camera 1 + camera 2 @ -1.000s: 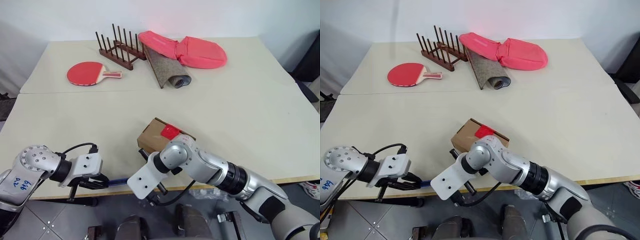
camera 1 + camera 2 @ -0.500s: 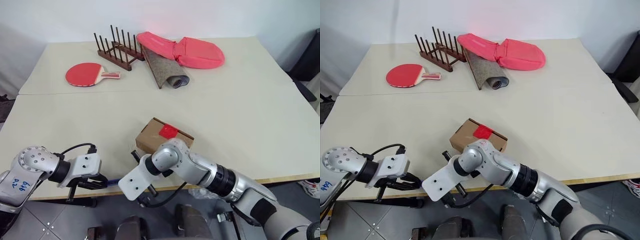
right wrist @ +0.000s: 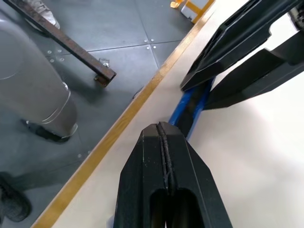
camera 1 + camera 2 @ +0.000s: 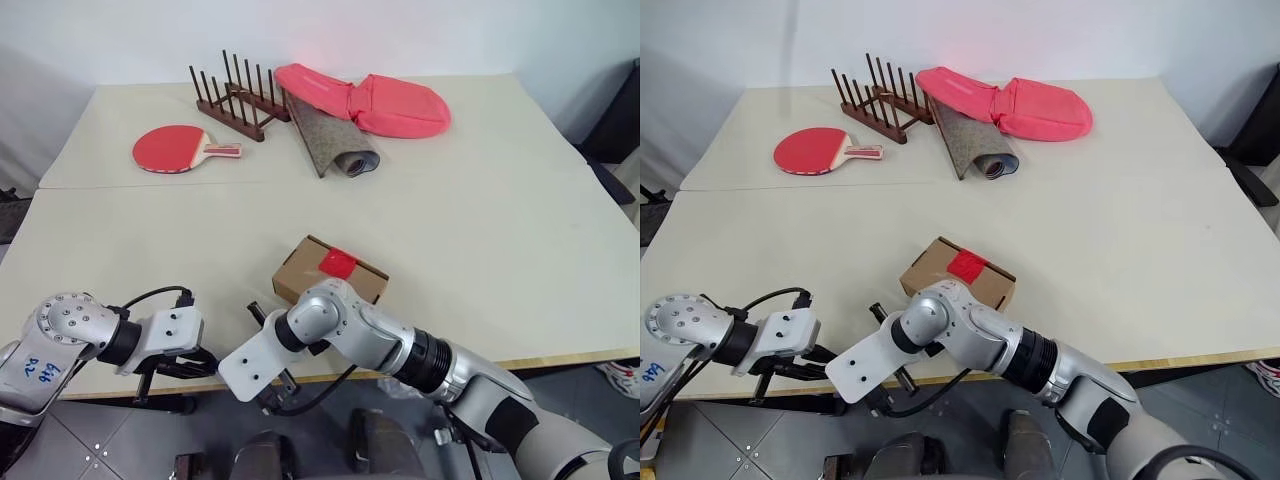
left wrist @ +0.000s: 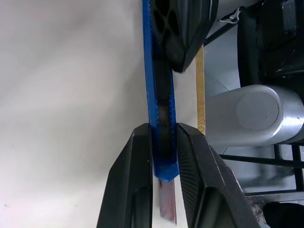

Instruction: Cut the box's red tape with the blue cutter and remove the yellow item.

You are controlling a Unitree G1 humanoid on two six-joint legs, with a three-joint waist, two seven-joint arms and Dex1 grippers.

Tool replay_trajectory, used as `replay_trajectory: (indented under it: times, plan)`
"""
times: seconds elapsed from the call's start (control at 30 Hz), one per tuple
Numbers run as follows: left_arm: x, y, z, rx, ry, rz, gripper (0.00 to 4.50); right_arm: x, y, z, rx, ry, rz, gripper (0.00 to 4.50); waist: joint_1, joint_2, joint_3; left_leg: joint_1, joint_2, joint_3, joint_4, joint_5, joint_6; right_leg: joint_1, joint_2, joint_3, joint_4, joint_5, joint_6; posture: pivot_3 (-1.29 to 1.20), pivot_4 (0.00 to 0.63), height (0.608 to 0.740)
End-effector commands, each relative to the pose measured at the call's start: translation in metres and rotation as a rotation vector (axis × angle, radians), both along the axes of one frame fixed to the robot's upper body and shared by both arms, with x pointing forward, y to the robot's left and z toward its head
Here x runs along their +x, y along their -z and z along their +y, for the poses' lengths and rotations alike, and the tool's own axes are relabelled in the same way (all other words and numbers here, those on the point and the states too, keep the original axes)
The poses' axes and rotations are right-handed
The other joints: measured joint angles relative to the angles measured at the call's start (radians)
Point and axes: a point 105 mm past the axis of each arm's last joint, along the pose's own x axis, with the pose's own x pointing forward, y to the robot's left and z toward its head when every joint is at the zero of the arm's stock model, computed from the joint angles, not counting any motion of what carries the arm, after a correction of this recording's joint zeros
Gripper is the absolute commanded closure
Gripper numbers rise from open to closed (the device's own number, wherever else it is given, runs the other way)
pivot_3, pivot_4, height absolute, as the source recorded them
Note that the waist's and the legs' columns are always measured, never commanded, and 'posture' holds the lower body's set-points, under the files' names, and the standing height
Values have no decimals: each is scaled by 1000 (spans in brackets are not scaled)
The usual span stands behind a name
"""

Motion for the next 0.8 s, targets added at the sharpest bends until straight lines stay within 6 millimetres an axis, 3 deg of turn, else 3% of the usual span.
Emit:
replay_trajectory:
  times: [0.03, 0.2, 0.3, 0.37, 0.43, 0.57, 0.73, 0.8]
  plan:
    - [-9, 9, -11, -17, 54, 44, 4060, 8, -11, 0, 33, 31, -39, 4472, 1, 0, 0, 0, 0, 0, 0, 0, 0, 0, 0, 0, 0, 0, 0, 0, 150, 740]
    - [2, 6, -9, -53, 19, -24, 4060, -2, -50, -32, 125, 131, 191, 4472, 18, 0, 0, 0, 0, -1, 0, 0, 0, 0, 0, 0, -1, 0, 0, 0, 150, 740]
    - [15, -2, -7, -110, -17, -118, 4060, 2, -69, -73, 109, 241, 314, 4309, 29, 0, 0, -1, 0, -3, 0, -1, 0, 0, -1, 0, -1, 0, 0, 0, 150, 740]
    - [29, -10, -5, -167, -50, -234, 4060, 13, -86, -107, 111, 391, 416, 3910, 34, -1, 0, -1, 0, -5, 0, -1, 1, 0, -1, 0, -1, 0, 0, 0, 150, 740]
    - [39, -14, -4, -198, -78, -298, 4060, 18, -96, -118, 141, 464, 469, 3297, 36, -2, 0, -1, 0, -7, 1, -1, 2, 0, -2, 1, -2, 0, 0, 0, 150, 740]
    - [63, -33, -13, -290, -92, -476, 4060, 28, -117, -121, 213, 592, 575, 1850, 20, -2, -1, 0, 2, -7, 2, -1, 2, 0, 0, 0, 0, 1, -1, 0, 150, 740]
    - [84, -76, -29, -505, -100, -665, 4060, 51, -151, -115, 357, 718, 696, 169, 21, -2, 0, 0, 3, -6, 1, -1, 2, -1, 0, -1, 0, 1, -1, 0, 150, 740]
    - [83, -84, -32, -550, -96, -665, 4060, 55, -159, -114, 387, 741, 722, 79, 21, -2, 0, -1, 3, -6, 1, -1, 2, -1, 0, -1, 0, 1, -1, 0, 150, 740]
